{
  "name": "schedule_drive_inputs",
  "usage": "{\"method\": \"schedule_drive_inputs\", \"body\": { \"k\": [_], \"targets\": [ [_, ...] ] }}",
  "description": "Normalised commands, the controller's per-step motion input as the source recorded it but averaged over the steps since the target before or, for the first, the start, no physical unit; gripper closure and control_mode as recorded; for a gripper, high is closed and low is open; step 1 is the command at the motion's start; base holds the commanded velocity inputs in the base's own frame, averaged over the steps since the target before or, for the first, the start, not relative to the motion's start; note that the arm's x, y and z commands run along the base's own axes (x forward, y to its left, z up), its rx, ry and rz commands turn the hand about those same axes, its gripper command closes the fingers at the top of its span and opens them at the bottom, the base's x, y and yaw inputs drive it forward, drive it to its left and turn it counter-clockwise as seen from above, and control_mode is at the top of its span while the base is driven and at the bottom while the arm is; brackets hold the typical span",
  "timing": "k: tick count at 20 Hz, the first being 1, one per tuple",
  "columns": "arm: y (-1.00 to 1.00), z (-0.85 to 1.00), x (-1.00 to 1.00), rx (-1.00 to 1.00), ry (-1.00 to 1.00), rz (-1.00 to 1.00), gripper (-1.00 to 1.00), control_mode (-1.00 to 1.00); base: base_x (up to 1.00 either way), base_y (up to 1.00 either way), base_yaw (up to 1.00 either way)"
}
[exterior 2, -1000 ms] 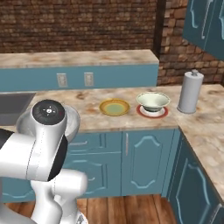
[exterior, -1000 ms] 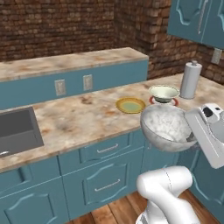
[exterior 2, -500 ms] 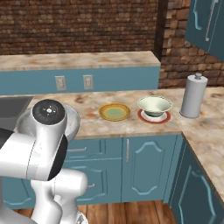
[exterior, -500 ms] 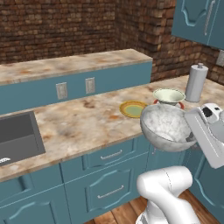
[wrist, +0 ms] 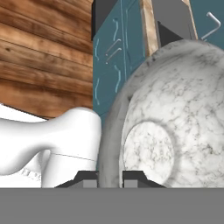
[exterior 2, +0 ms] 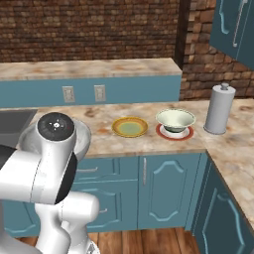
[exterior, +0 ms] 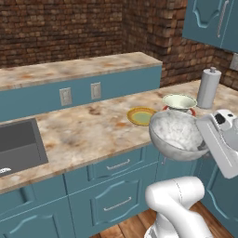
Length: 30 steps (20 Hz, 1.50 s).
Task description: Move the bowls from the cabinet to the plates on the dining table.
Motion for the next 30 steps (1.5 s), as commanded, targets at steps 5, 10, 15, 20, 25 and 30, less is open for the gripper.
{"method": "schedule_drive_inputs", "body": {
  "k": [5, 10, 15, 20, 25, 30],
  "targets": [
    [0.0, -0.07, 0.29, 0.02, 0.0, 0.0, 1.0, -1.0, 0.0, 0.0, 0.0],
    [-0.06, -0.05, 0.25, 0.02, -0.02, 0.0, 1.0, -1.0, 0.0, 0.0, 0.0],
    [-0.17, 0.0, 0.27, 0.04, -0.04, 0.01, 1.0, -1.0, 0.0, 0.0, 0.0],
    [-0.15, -0.05, 0.39, 0.0, -0.02, 0.0, 1.0, -1.0, 0.0, 0.0, 0.0],
    [-0.1, 0.0, 0.36, -0.04, 0.03, -0.02, 1.0, -1.0, 0.0, 0.0, 0.0],
    [-0.2, 0.0, 0.33, -0.09, 0.05, -0.07, 1.0, -1.0, 0.0, 0.0, 0.0]
  ]
}}
